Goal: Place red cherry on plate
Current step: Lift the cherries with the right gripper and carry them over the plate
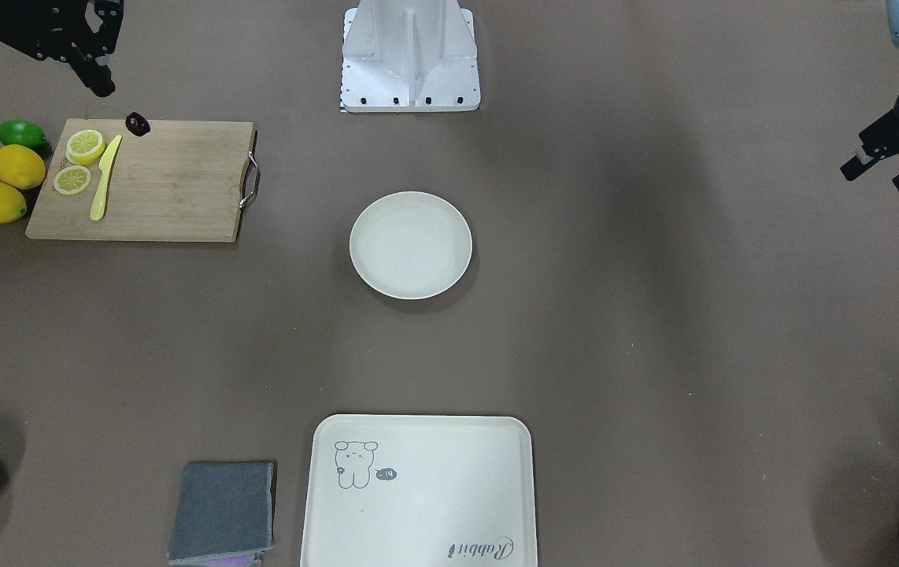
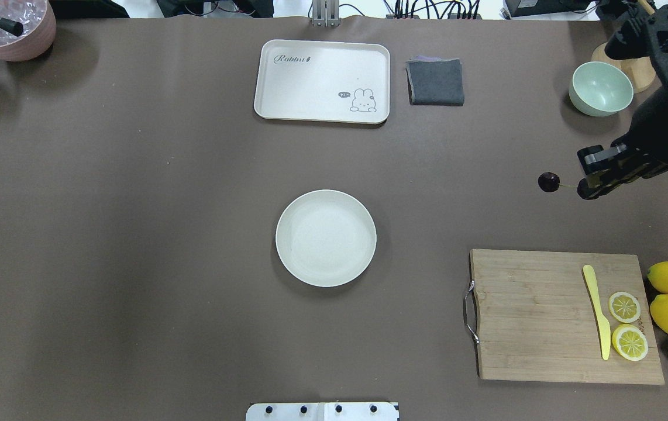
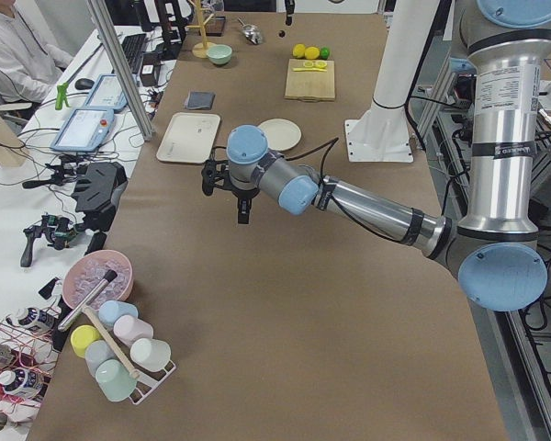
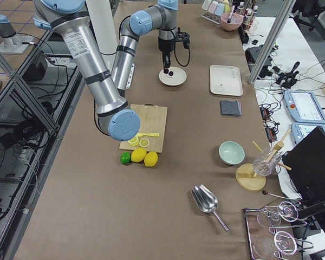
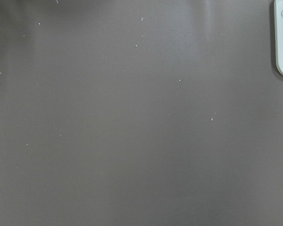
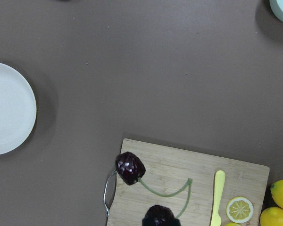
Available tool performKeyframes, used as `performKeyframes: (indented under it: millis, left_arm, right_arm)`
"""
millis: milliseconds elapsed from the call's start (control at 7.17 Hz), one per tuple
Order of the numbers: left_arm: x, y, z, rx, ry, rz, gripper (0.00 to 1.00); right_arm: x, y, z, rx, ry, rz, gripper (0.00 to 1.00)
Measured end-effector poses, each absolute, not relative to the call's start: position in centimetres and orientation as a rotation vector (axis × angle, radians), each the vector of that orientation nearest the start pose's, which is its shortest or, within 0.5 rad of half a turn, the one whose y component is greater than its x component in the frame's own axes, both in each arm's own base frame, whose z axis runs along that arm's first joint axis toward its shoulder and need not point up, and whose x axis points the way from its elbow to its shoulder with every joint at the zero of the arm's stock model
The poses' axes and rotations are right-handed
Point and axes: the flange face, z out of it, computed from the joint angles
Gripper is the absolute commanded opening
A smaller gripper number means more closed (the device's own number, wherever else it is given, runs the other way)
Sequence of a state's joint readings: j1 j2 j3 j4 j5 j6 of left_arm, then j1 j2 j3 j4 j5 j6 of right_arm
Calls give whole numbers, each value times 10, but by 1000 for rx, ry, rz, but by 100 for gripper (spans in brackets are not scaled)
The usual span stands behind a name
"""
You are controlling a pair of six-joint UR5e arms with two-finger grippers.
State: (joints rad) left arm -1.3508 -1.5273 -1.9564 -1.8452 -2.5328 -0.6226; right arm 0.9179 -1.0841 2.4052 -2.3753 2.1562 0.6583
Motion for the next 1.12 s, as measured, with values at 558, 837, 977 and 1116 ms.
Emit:
performKeyframes:
  millis: [558,837,977,1116]
  left_arm:
    - [49,-457,446,132,1076,-71,99]
    - [49,-457,447,130,1074,-74,99]
    - [49,-457,449,128,1073,-75,98]
    - [49,-458,450,127,1069,-77,98]
  right_arm:
    - [-344,-365,93,26,-743,-86,0]
    - [-429,-380,70,33,-752,-59,0]
    - [-468,-388,68,34,-748,-55,0]
    - [-501,-398,70,34,-742,-54,0]
